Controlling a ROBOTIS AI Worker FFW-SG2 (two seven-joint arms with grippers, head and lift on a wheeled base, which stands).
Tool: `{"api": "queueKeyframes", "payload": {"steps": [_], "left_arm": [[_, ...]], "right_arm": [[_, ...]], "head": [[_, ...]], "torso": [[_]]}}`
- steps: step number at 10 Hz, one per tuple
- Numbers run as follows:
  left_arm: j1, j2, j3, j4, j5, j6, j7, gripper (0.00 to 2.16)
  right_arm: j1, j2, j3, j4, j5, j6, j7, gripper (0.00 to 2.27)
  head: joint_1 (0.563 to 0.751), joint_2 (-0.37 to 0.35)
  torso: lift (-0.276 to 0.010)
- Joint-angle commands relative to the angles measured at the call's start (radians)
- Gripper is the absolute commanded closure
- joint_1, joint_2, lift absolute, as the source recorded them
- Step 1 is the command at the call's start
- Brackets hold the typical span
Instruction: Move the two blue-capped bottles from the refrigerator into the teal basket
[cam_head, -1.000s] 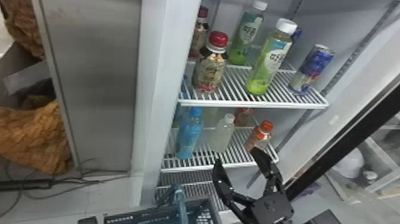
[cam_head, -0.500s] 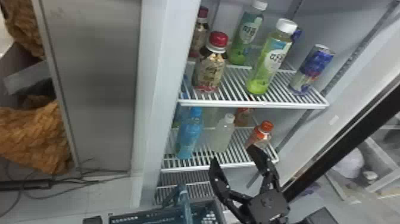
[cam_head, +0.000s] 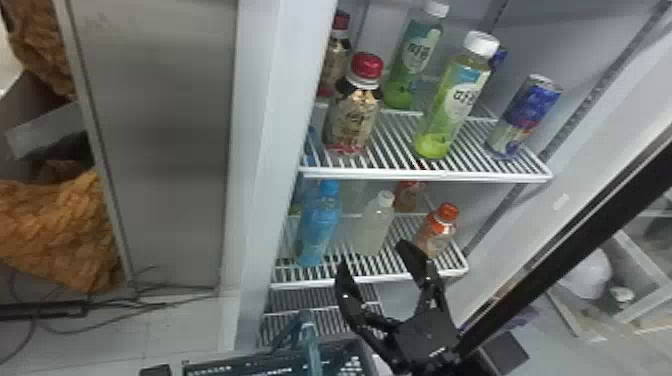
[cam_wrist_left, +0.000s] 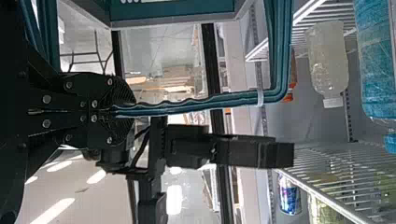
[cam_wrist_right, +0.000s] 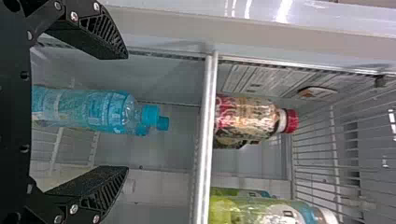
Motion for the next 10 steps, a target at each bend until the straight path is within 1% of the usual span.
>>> {"api": "queueKeyframes", "payload": {"steps": [1, 3, 10], "left_arm": [[0.0, 0.0, -0.001, 0.0, 0.0, 0.0, 0.0, 1.13], [0.0, 0.0, 0.001, 0.0, 0.0, 0.0, 0.0, 1.13], [0.0, 0.002, 0.001, 0.0, -0.001, 0.0, 0.0, 1.13]], "right_arm": [[-0.041, 0.0, 0.005, 0.049, 0.005, 0.0, -0.001, 0.17], [-0.105, 0.006, 0.008, 0.116, 0.003, -0.007, -0.001, 0.18], [-0.301, 0.003, 0.071, 0.334, 0.0, -0.012, -0.003, 0.17]], "head": [[0.695, -0.35], [0.695, -0.35], [0.695, -0.35]], "torso": [[-0.158], [-0.158], [-0.158]]}}
